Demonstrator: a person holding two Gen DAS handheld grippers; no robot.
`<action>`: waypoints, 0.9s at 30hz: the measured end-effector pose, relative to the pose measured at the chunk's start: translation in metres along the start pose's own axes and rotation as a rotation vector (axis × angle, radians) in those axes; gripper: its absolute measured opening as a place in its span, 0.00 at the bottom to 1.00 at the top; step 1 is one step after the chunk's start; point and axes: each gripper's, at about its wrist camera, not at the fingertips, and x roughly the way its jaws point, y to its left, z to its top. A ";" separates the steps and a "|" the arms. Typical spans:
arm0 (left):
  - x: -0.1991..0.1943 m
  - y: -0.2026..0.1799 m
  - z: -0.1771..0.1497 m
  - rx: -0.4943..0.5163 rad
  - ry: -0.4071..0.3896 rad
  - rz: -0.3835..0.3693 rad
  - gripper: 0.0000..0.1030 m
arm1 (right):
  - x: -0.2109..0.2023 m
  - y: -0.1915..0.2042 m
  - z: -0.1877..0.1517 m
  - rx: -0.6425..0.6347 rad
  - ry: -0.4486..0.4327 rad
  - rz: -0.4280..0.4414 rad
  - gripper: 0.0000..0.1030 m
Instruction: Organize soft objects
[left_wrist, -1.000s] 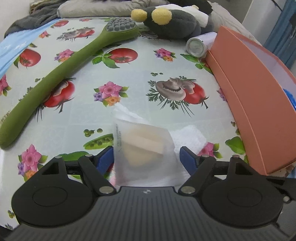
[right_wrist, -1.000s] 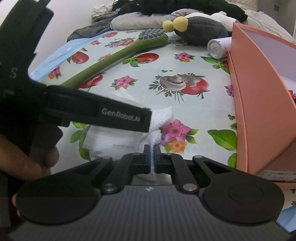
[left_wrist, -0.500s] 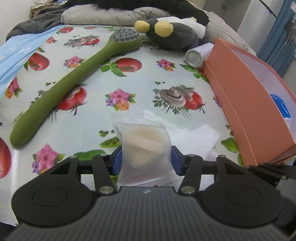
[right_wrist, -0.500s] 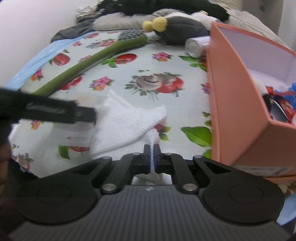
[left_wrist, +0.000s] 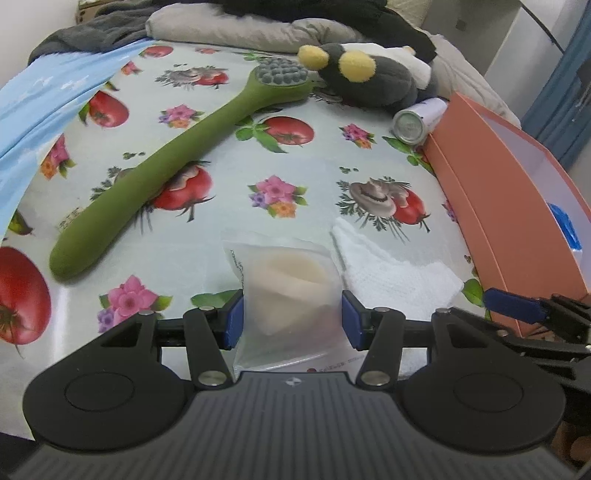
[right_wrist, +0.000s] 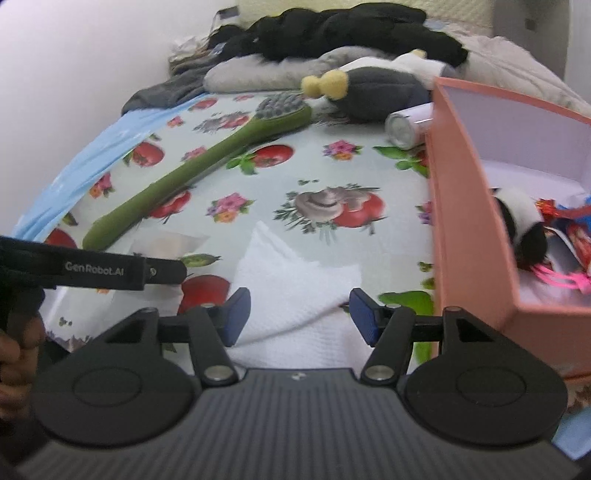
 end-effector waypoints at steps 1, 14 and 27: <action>-0.001 0.001 0.001 -0.005 0.000 -0.001 0.57 | 0.003 0.002 0.002 -0.008 0.013 0.011 0.60; -0.007 0.021 0.002 -0.045 -0.008 0.010 0.57 | 0.057 0.025 0.004 -0.125 0.133 0.020 0.81; -0.028 0.015 0.004 -0.048 -0.026 0.022 0.57 | 0.051 0.032 0.006 -0.138 0.155 0.057 0.14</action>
